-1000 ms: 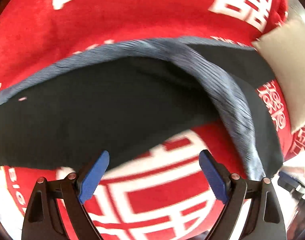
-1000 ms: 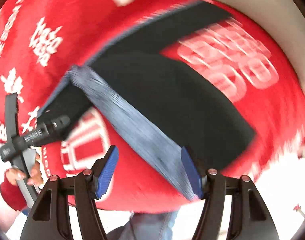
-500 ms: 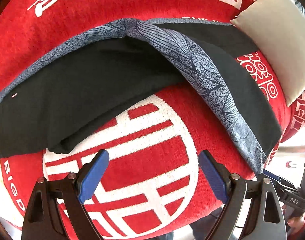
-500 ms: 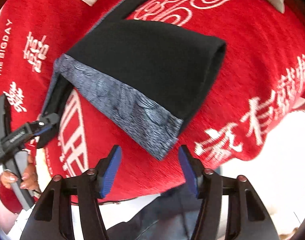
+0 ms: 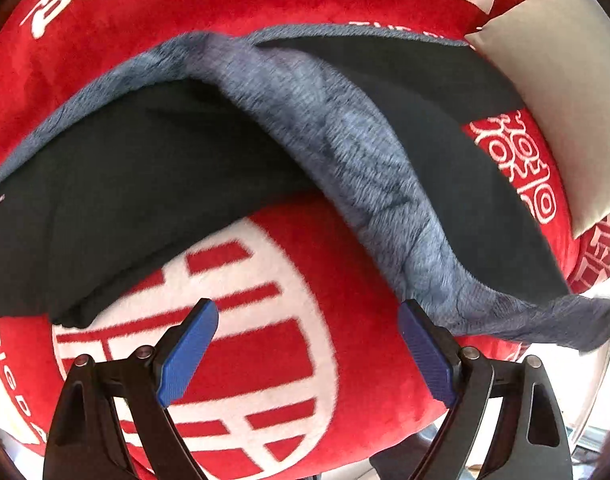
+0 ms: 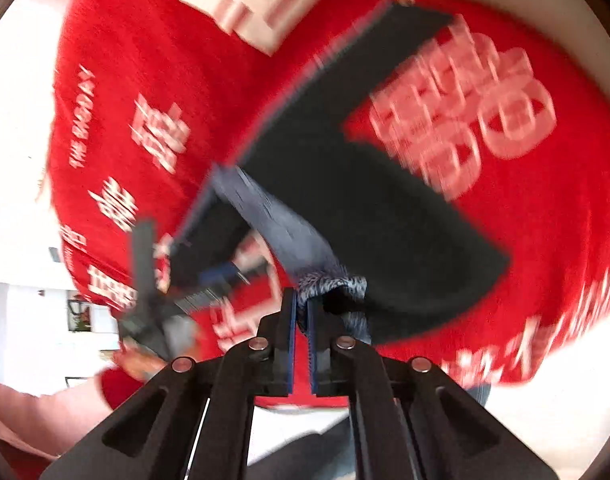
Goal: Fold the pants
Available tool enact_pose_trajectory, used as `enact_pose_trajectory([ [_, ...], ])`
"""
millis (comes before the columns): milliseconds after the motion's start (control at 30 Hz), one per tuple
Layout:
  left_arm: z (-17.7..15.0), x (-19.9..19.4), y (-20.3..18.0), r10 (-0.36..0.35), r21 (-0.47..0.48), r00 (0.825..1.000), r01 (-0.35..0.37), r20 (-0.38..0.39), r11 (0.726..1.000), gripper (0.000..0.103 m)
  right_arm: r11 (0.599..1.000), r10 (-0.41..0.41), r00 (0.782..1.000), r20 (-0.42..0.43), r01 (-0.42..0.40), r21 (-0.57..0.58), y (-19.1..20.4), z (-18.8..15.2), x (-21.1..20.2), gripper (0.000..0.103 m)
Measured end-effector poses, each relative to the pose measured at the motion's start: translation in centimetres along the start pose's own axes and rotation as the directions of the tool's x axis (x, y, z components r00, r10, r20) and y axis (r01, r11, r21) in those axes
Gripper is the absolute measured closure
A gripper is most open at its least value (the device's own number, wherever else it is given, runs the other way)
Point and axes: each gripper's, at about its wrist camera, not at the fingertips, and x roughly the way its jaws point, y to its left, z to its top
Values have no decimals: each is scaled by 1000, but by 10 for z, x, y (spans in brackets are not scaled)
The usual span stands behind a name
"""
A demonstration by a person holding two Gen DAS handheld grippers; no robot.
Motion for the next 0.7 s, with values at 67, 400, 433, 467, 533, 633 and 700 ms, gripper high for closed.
enact_pose_trajectory([
  [67, 12, -5, -4, -12, -21, 1000, 12, 13, 1000, 11, 999, 16, 1000, 27, -16, -33, 10, 37, -14, 100],
  [400, 103, -27, -5, 83, -164, 987, -60, 136, 985, 11, 956, -137, 990, 45, 144, -254, 18, 254, 2, 100],
  [433, 109, -27, -2, 103, -185, 985, -76, 141, 980, 11, 951, -162, 986, 46, 168, -261, 16, 266, 8, 100],
  [467, 118, -25, 3, 120, -209, 982, -89, 143, 974, 11, 933, -219, 974, 50, 224, -281, 11, 285, 21, 96],
  [533, 125, -22, 16, 152, -241, 980, -117, 131, 964, 11, 899, -310, 950, 39, 306, -313, 3, 306, 41, 94],
  [633, 135, -17, 26, 197, -276, 974, -160, 115, 948, 11, 843, -422, 906, 26, 403, -356, -2, 328, 64, 55],
  [700, 138, -14, 29, 229, -280, 967, -192, 107, 940, 11, 838, -404, 912, 67, 398, -372, 6, 329, 55, 33],
])
